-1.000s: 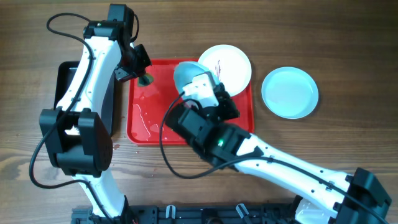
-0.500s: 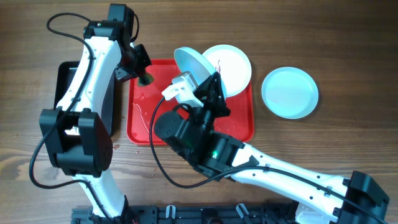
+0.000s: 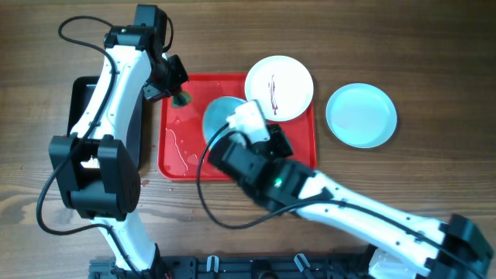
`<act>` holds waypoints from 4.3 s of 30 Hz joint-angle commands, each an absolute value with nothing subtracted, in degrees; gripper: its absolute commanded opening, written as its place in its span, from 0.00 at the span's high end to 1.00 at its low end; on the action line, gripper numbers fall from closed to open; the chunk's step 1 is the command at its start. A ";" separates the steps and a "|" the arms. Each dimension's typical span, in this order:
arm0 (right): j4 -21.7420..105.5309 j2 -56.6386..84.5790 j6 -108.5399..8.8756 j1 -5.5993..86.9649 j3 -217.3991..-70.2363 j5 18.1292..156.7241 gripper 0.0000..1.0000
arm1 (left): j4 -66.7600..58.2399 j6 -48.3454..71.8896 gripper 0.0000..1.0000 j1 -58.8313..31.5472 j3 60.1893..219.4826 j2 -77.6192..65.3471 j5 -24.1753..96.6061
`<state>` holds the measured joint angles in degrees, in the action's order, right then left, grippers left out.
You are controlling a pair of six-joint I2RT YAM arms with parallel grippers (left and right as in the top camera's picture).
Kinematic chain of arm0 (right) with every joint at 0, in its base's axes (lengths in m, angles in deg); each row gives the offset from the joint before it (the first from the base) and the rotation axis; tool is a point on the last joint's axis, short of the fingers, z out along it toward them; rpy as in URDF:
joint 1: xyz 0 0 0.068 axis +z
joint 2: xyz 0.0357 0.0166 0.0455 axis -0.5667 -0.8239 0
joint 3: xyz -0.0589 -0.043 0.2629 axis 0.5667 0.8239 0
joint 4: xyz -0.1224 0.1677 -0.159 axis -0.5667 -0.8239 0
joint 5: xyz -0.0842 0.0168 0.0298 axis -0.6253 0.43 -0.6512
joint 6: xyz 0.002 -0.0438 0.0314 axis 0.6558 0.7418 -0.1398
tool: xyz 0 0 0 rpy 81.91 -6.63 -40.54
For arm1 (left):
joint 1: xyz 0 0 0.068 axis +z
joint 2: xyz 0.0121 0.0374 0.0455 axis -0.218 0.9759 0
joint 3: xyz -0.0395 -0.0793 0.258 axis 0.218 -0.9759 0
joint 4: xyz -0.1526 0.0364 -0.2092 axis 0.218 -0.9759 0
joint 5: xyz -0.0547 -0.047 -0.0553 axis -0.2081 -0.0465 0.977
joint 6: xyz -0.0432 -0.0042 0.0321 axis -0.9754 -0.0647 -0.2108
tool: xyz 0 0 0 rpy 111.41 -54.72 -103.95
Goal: Clean dirty plates on tray and stack at the side
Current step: 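Lift the second plate with right gripper and stack it on the first, then grasp the white plate rim with right gripper and drag it to center, then scrub the white plate with the sponge in the left gripper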
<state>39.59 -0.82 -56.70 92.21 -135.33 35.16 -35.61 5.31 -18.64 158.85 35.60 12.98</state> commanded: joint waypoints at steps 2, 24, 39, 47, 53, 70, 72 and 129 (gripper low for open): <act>38.54 5.52 -64.59 79.51 -135.50 57.28 0.96 | -35.50 5.82 0.96 -18.70 159.18 35.49 13.64; 41.07 -5.06 -61.09 23.45 -124.94 72.31 0.90 | -35.70 5.82 0.96 -18.77 159.18 35.49 13.66; 40.31 -5.03 -47.97 33.04 -137.36 97.05 0.31 | -35.68 5.82 0.96 -18.77 159.18 35.49 13.68; 42.52 -14.11 -64.63 45.79 -137.34 88.95 0.57 | -35.68 5.79 0.96 -18.77 159.18 35.49 13.66; 44.94 -22.69 -69.83 49.72 -137.34 87.70 0.73 | -35.68 5.79 0.96 -18.77 159.18 35.49 13.66; 42.39 -25.89 -63.76 58.77 -137.38 94.91 0.95 | -35.64 5.82 0.96 -18.77 159.18 35.49 13.29; 41.71 -24.20 -61.26 59.32 -137.51 94.10 0.88 | -35.64 5.82 0.96 -18.77 159.18 35.49 13.00; 51.78 -32.05 -71.43 60.71 -138.15 94.06 0.96 | -12.31 16.07 0.96 -37.04 138.48 41.35 24.06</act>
